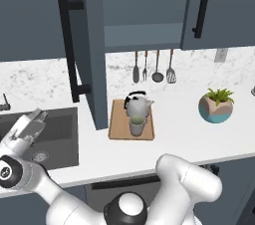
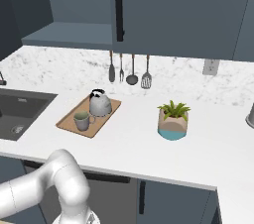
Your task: Pick the kettle from the counter and place it on the tray. Then pick the mug from the cabinet and place it on the tray. Then close the cabinet doors.
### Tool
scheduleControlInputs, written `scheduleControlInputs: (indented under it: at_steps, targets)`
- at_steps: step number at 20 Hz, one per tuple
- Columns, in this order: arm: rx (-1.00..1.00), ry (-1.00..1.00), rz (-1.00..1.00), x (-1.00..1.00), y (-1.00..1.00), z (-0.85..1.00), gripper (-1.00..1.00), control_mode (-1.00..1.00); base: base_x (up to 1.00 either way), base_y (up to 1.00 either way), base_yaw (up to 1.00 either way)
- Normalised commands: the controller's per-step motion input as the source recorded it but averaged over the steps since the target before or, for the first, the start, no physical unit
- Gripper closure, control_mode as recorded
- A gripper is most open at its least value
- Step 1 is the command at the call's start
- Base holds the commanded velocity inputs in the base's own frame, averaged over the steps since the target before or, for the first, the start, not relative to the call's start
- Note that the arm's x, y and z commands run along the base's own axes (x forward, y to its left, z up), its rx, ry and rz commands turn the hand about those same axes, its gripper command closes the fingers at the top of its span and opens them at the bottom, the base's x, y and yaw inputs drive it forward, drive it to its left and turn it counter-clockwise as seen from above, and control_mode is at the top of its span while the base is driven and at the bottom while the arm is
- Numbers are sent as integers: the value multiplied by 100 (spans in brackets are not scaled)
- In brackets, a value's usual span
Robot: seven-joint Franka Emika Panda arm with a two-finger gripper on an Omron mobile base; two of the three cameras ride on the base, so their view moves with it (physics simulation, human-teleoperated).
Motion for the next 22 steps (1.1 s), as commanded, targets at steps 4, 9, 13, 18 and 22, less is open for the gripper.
scheduleControlInputs:
  at_steps: [4,9,13,18,22]
  targets:
    - [1,0,0,-46,-5,57,-100,-100,0,0,0]
    - [0,1,0,-42,-25,62,-100,-100,0,0,0]
    - [1,4,0,-18,-47,51,-100,-100,0,0,0]
    - [3,10,0,0,-62,49,-100,-100,0,0,0]
    - [5,11,5,4,-83,37,-100,-100,0,0,0]
